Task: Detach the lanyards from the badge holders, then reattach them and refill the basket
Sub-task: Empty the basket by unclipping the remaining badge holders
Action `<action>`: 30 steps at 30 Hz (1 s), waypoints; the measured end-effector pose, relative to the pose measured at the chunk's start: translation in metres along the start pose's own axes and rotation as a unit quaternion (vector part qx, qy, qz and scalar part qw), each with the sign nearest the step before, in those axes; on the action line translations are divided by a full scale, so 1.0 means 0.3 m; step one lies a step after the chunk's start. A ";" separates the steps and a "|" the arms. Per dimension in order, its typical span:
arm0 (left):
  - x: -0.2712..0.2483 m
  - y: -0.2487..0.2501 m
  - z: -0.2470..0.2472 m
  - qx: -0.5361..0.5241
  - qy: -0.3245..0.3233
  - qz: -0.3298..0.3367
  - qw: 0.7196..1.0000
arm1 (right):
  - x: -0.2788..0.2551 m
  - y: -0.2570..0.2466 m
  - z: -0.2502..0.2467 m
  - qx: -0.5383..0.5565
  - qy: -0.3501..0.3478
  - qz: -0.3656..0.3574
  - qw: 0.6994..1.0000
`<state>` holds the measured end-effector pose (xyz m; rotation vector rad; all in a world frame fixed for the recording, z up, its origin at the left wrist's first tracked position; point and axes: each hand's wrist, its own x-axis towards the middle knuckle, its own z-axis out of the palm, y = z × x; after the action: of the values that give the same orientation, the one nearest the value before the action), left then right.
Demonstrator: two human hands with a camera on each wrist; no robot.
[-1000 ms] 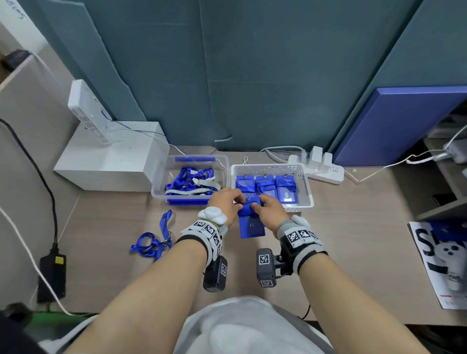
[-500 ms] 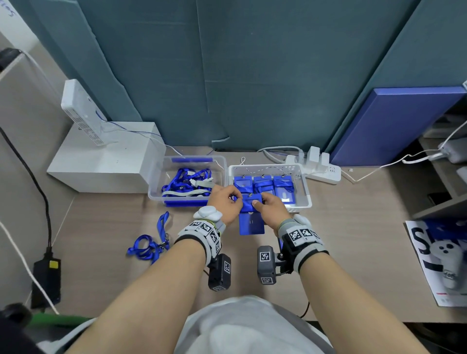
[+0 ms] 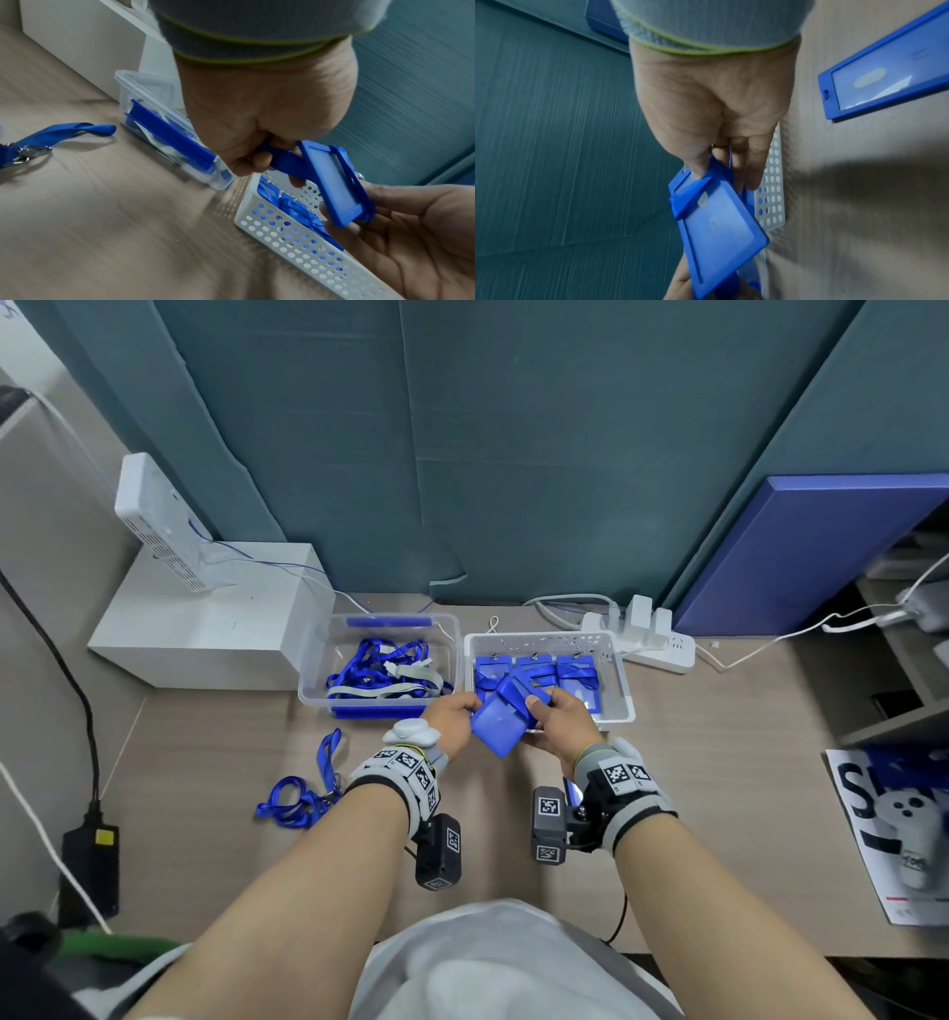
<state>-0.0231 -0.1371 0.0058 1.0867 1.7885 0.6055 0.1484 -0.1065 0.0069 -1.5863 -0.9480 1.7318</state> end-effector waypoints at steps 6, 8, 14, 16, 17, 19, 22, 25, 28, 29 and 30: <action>0.010 0.012 -0.008 -0.094 -0.026 -0.076 0.992 | 0.009 -0.008 -0.007 0.023 -0.002 -0.011 1.000; -0.001 0.024 -0.006 -0.165 -0.032 -0.101 0.981 | 0.001 -0.012 -0.002 0.041 -0.004 -0.010 0.999; -0.038 0.048 -0.027 -0.165 -0.176 -0.080 0.967 | 0.018 -0.017 -0.022 0.116 0.036 -0.002 0.993; -0.047 0.045 -0.025 -0.140 -0.228 -0.050 0.962 | 0.022 -0.025 -0.039 0.083 0.063 0.002 0.995; -0.047 0.041 -0.024 -0.138 -0.254 -0.036 0.957 | 0.029 -0.020 -0.048 0.047 0.073 0.002 0.996; -0.051 0.041 -0.026 -0.154 -0.292 -0.012 0.944 | 0.032 -0.014 -0.055 -0.039 0.082 -0.009 0.996; -0.039 0.051 -0.028 -0.236 -0.270 0.025 0.933 | 0.020 -0.002 -0.055 -0.122 0.071 -0.019 0.990; -0.002 0.055 -0.025 -0.328 -0.200 0.030 0.923 | 0.000 0.006 -0.044 -0.119 0.039 -0.028 0.992; 0.029 0.057 -0.026 -0.268 -0.098 0.018 0.958 | -0.020 -0.003 -0.040 -0.097 -0.021 -0.024 0.995; 0.038 0.056 -0.023 -0.217 -0.067 0.008 0.974 | -0.020 -0.006 -0.038 -0.088 -0.035 -0.022 0.995; 0.042 0.051 -0.019 -0.176 -0.048 -0.003 0.983 | -0.026 -0.016 -0.036 -0.080 -0.044 -0.018 0.996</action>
<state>-0.0242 -0.1182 0.0144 0.8529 1.5297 0.8171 0.1597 -0.1089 0.0150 -1.5911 -1.1770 1.7516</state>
